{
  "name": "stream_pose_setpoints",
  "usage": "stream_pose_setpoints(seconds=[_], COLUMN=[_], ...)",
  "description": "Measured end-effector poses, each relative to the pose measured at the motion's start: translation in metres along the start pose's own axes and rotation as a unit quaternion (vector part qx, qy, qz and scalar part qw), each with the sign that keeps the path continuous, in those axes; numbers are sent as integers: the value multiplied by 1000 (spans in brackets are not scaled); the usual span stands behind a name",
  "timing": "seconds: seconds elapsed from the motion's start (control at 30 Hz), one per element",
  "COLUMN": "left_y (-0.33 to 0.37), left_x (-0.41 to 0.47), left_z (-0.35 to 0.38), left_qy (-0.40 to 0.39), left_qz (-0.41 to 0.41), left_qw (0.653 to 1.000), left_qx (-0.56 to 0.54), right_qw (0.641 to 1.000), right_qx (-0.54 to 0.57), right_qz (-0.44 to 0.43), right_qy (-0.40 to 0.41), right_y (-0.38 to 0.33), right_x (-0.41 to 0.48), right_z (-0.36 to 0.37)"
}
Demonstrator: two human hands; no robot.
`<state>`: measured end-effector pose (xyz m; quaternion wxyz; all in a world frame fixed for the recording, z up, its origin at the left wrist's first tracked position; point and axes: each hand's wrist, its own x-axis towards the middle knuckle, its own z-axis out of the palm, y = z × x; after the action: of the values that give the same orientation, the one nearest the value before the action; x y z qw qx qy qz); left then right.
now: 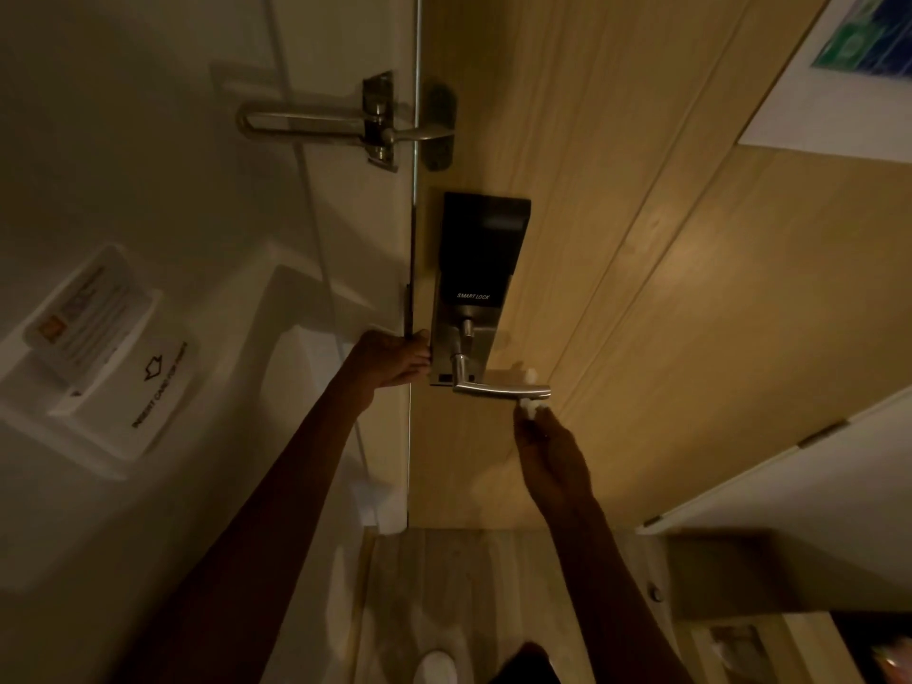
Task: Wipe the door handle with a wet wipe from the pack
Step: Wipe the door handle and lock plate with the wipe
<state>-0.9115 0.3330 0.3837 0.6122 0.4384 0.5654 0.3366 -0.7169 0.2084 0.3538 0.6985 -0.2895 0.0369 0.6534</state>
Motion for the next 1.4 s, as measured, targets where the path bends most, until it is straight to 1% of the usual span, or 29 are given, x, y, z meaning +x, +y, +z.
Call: stream_pose_setpoints(seconds=[0.07, 0.13, 0.2, 0.23, 0.33, 0.37, 0.4, 0.43, 0.47, 0.53, 0.57, 0.6, 0.7, 0.77, 0.83, 0.9, 0.93, 0.97, 1.0, 1.07, 1.1, 1.13, 1.2, 1.23, 1.27, 1.3, 1.4], left_y=[-2, -1, 1, 1, -2, -3, -3, -3, -2, -1, -1, -1, -1, -1, -1, -2, -2, -3, -3, -4, -4, -4, -3, -2, -2, -2, 0], left_x=[2, 5, 5, 5, 5, 4, 4, 4, 4, 3, 3, 3, 3, 4, 5, 6, 6, 7, 8, 9, 9, 9, 7, 6, 5, 5, 5], left_z=[-1, 0, 1, 1, 1, 1, 1, 1, 2, 3, 3, 3, 3, 2, 1, 0, 0, 0, -1, -1, -2, -2, -2, -2, -1, -1, -1], left_qy=[2, 0, 1, 3, 2, 4, 6, 6, 6, 7, 7, 8, 4, -1, -4, -3, -2, 1, 2, 0, -1, -3, -5, -5, -6, -5, -6], left_qz=[1, -10, -31, -35, -7, 0, 1, -1, -4, -6, -5, -4, -4, -7, -6, -6, -9, -12, -13, -13, -12, -11, -9, -9, -9, -7, -13], left_qw=[1000, 1000, 999, 999, 1000, 1000, 1000, 1000, 1000, 1000, 1000, 1000, 1000, 1000, 1000, 1000, 1000, 1000, 1000, 1000, 1000, 1000, 1000, 1000, 1000, 1000, 1000], left_qx=[1, -12, -38, -42, -16, -8, -4, -3, -4, -6, -5, -4, 2, -1, 4, 5, 3, 3, 5, 12, 13, 12, 10, 11, 13, 15, 2], right_qw=[1000, 998, 993, 992, 996, 995, 991, 982, 963, 907, 882, 866, 829, 800, 792, 789, 780, 758, 719, 624, 578, 530, 421, 376, 347, 331, 309], right_qx=[-10, -53, -113, -122, -86, -86, -110, -162, -236, -381, -429, -456, -490, -513, -516, -528, -543, -566, -595, -645, -673, -714, -799, -823, -836, -843, -870], right_qz=[-20, -4, 12, 11, -24, -45, -69, -96, -126, -178, -192, -201, -247, -284, -297, -288, -288, -303, -339, -437, -460, -457, -429, -425, -424, -422, -382], right_qy=[14, 15, -16, -18, 23, 31, 31, 22, 16, 16, 27, 44, 106, 130, 136, 123, 118, 117, 114, 65, 27, 0, -7, -10, -21, -34, -46], right_y=[-2, 14, 32, 33, 8, -4, -15, -23, -28, -33, -33, -31, -23, -17, -17, -21, -23, -24, -25, -27, -29, -31, -32, -31, -26, -18, 18], right_x=[4, 7, 8, 8, 8, 8, 8, 8, 8, 10, 11, 12, 11, 10, 12, 14, 13, 12, 8, 1, 0, 1, 5, 7, 9, 9, 12], right_z=[-1, 6, 10, 11, 3, -3, -7, -10, -10, -9, -8, -5, -7, -9, -7, -4, -4, -5, -6, -4, -2, 2, 10, 13, 15, 18, 32])
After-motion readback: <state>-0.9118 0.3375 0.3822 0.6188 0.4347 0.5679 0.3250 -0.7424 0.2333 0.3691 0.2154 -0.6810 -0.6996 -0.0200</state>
